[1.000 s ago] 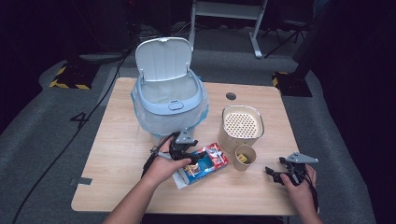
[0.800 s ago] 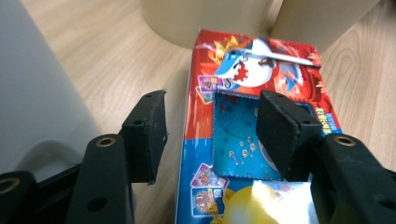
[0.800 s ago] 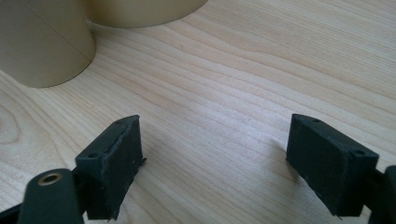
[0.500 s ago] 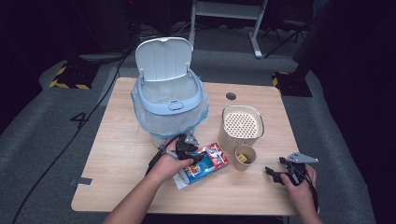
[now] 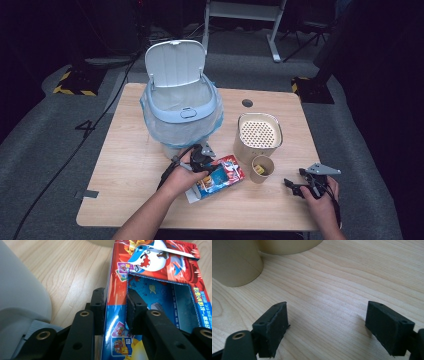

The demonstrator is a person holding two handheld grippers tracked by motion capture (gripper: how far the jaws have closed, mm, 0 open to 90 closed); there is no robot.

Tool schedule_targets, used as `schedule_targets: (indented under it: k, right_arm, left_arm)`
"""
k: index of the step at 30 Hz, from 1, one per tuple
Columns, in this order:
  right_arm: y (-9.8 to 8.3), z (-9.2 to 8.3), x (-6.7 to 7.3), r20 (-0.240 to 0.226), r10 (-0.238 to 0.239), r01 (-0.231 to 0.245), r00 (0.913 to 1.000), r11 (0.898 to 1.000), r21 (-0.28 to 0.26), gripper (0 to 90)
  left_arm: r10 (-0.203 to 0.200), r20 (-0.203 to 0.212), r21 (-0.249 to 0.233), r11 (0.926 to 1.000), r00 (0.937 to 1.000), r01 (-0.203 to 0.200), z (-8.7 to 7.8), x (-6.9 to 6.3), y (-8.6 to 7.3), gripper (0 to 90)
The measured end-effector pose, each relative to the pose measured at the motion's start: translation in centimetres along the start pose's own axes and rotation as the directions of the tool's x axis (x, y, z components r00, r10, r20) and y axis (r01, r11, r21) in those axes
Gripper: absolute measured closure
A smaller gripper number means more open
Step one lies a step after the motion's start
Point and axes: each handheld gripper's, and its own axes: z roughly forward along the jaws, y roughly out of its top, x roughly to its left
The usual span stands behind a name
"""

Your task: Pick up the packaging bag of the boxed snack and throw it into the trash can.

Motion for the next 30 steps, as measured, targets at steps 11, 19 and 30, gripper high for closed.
schedule_targets:
  k: [11, 19, 30]
  right_arm:
    - [0.0, 0.0, 0.0, 0.000, 0.000, 0.000, 1.0000, 1.000, 0.000, 18.4]
    - [0.0, 0.0, 0.0, 0.000, 0.000, 0.000, 1.0000, 1.000, 0.000, 18.4]
    - [0.0, 0.0, 0.0, 0.000, 0.000, 0.000, 1.0000, 1.000, 0.000, 18.4]
  left_arm:
    - [-0.007, 0.032, -0.209, 0.9778, 0.9994, 0.014, -4.0, -0.8, 0.6, 72.4]
    - [-0.018, 0.021, -0.341, 0.9399, 0.9996, 0.024, -7.0, -0.5, 1.4, 72.5]
    - [-0.040, 0.003, -0.491, 0.8705, 0.9992, 0.036, -11.0, -0.2, 3.2, 73.0]
